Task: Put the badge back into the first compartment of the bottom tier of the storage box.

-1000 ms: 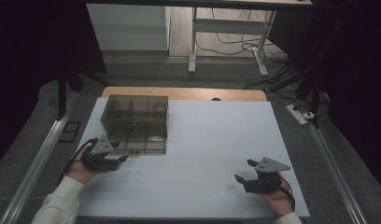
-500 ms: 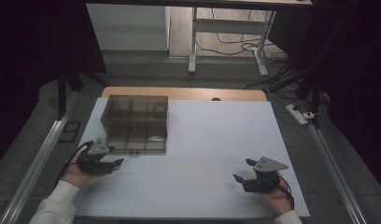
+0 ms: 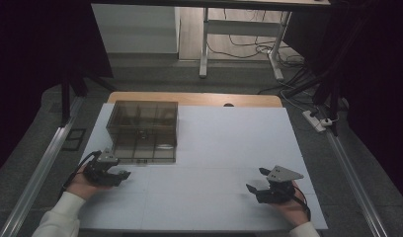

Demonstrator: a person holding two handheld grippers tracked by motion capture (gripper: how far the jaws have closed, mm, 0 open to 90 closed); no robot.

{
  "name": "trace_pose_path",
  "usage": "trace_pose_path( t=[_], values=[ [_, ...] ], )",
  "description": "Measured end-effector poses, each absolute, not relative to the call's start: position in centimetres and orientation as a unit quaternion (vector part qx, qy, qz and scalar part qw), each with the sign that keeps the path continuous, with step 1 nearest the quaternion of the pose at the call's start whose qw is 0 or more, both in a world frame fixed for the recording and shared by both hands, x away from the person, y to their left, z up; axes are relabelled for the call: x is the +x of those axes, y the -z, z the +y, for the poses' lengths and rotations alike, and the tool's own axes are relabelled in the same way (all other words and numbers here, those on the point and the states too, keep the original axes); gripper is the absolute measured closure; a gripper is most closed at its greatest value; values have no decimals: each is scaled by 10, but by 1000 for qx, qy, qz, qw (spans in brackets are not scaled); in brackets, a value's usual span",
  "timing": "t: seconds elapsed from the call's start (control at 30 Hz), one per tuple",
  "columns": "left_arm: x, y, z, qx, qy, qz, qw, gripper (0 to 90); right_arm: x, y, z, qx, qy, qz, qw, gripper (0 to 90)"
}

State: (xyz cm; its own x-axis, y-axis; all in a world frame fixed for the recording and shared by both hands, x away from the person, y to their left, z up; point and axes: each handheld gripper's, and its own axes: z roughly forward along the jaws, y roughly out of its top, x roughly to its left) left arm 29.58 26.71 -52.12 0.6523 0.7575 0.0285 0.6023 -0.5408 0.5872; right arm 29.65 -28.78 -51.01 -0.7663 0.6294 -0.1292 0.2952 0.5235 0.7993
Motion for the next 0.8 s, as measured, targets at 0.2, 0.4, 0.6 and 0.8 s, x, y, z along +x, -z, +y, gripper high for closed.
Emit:
trace_pose_path(
  t=[0.2,0.4,0.6,0.8],
  values=[
    [299,525,266,867,-124,406,263,289,297,510,-288,269,-401,851,207,226],
    [301,528,266,866,-111,414,258,277,296,510,-287,269,-402,850,207,226],
    [303,532,265,867,-103,419,250,318,296,510,-287,269,-403,851,205,226],
    [304,532,268,866,-98,420,254,407,295,510,-287,268,-402,851,205,226]
  ],
)
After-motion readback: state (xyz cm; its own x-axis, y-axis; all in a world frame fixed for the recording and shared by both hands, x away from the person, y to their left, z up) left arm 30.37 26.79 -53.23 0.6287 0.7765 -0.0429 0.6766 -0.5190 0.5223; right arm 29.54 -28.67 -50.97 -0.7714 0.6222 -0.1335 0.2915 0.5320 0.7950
